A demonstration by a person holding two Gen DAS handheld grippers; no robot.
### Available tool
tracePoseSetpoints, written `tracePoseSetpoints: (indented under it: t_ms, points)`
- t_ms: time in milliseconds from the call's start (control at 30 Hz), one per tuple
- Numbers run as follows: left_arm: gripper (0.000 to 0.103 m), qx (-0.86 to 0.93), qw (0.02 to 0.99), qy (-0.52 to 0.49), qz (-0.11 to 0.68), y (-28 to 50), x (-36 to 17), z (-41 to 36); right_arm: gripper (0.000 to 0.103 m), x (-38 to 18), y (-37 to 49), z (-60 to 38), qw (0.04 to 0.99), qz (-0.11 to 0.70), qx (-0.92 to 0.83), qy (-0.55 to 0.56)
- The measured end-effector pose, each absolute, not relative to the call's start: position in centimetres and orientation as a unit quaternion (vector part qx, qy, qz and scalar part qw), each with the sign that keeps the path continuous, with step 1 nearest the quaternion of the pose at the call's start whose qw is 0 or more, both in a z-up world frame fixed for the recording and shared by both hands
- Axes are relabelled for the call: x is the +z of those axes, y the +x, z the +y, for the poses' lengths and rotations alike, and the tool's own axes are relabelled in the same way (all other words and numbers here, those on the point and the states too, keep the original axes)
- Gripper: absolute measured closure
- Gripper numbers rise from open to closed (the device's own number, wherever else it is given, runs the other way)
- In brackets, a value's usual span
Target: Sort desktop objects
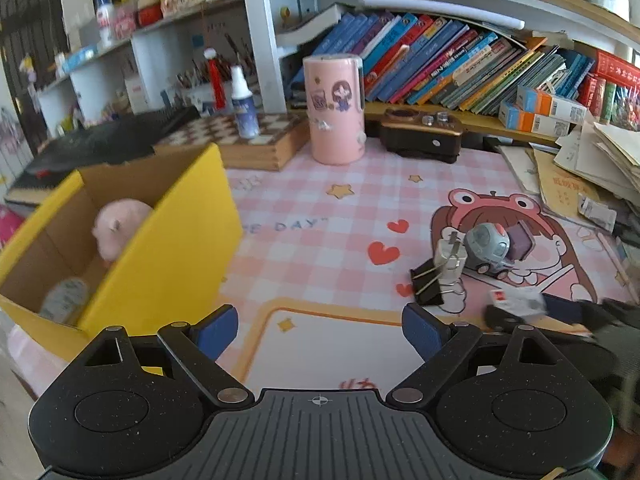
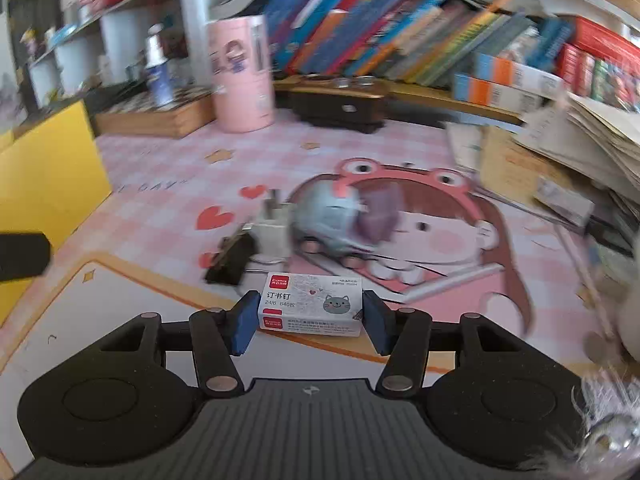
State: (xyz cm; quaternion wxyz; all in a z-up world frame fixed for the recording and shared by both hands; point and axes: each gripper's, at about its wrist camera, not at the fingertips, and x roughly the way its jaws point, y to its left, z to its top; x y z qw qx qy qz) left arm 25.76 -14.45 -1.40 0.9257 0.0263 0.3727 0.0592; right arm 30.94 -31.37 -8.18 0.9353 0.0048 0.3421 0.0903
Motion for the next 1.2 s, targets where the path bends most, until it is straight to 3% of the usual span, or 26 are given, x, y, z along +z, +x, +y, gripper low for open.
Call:
tracePoseSetpoints:
  t_ms: [167,267,367,633,867,1200]
  points:
    - [0.014,0.025,0.926,0.034,0.374,27.6,-3.0,-16.4,0.051,-7.1,29.5,-34.4,0.94,0.337,0.054,0.027]
    - [0.026,0.008,0.925,0.055,0.376,29.0,-3.9,-18.2,0.051,-6.7,29.1,-36.2,0.939,0.339,0.04,0.04]
    - [0.04,-0.012,0.925,0.069,0.374,30.3,-4.6,-19.8,0.051,-6.6,29.1,-37.6,0.939,0.339,0.025,0.049]
    - [0.091,-0.034,0.914,0.152,0.375,33.4,-6.5,-23.5,0.051,-6.4,29.0,-39.1,0.939,0.339,0.013,0.054]
    - [0.102,-0.022,0.918,0.197,0.344,33.3,-6.7,-24.1,0.051,-6.3,28.7,-38.6,0.939,0.34,0.03,0.053]
    - [0.103,-0.014,0.932,0.077,0.353,30.9,-3.3,-19.3,0.051,-6.3,27.9,-37.3,0.933,0.353,0.049,0.048]
